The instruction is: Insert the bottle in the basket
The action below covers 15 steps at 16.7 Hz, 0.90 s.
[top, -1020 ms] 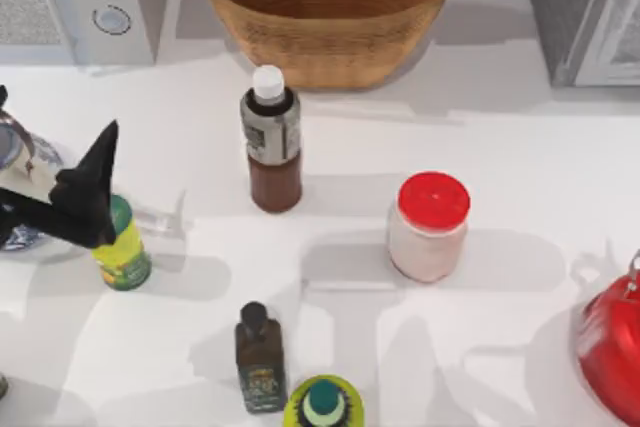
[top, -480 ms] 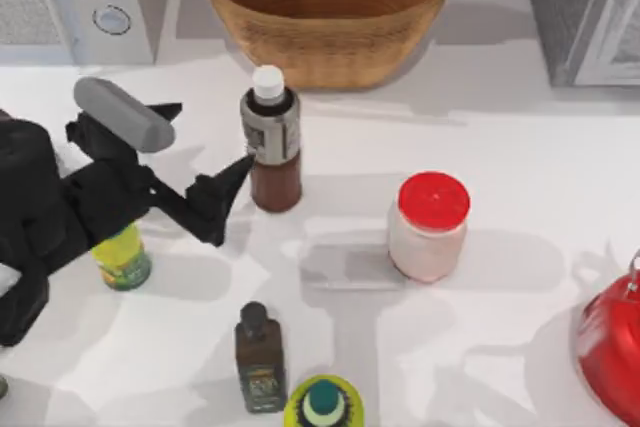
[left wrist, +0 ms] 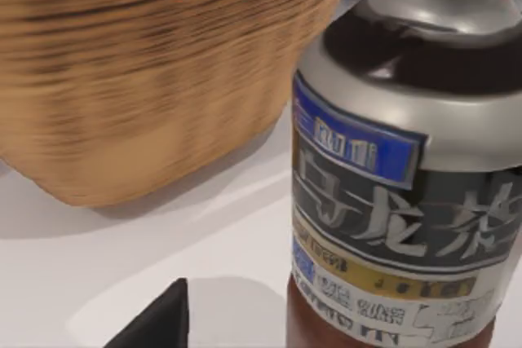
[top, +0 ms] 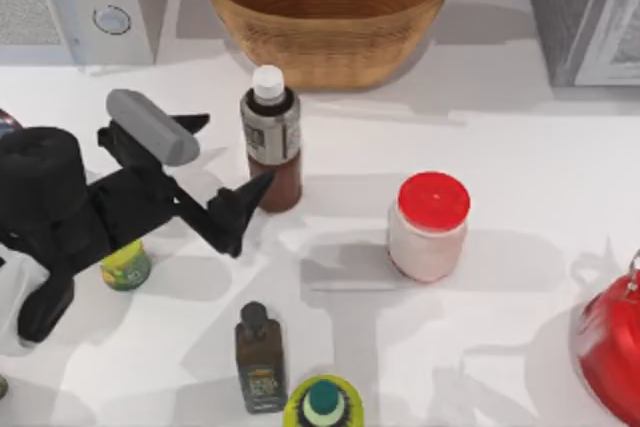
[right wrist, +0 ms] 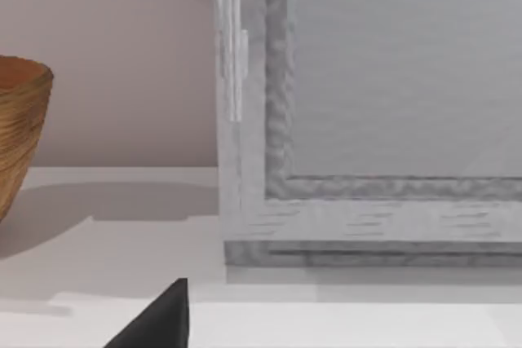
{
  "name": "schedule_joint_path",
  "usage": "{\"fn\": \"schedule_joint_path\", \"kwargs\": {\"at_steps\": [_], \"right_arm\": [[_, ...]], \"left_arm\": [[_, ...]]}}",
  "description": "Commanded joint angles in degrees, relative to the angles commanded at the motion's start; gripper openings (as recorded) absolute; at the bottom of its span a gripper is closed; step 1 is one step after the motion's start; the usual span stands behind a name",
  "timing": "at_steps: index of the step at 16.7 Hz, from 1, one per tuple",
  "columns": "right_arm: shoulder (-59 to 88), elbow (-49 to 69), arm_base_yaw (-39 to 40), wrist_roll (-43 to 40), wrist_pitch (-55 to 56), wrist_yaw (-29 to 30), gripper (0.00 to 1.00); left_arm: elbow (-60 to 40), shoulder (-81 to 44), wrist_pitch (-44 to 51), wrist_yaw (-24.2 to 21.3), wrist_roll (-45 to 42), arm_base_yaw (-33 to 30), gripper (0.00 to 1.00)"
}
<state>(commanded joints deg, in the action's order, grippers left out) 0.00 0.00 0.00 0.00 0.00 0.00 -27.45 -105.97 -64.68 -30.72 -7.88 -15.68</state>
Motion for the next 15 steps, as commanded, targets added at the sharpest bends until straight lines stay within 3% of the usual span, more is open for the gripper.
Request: {"fn": "schedule_joint_path", "kwargs": {"at_steps": [9,15], "right_arm": [[0.0,0.0,0.0,0.0,0.0,0.0,1.00],[0.0,0.0,0.0,0.0,0.0,0.0,1.00]], "left_arm": [[-8.9,-5.6,2.5,5.1,1.4,-5.3,1.00],[-14.4,-11.8,1.8,5.8,1.6,-6.2,1.00]]}}
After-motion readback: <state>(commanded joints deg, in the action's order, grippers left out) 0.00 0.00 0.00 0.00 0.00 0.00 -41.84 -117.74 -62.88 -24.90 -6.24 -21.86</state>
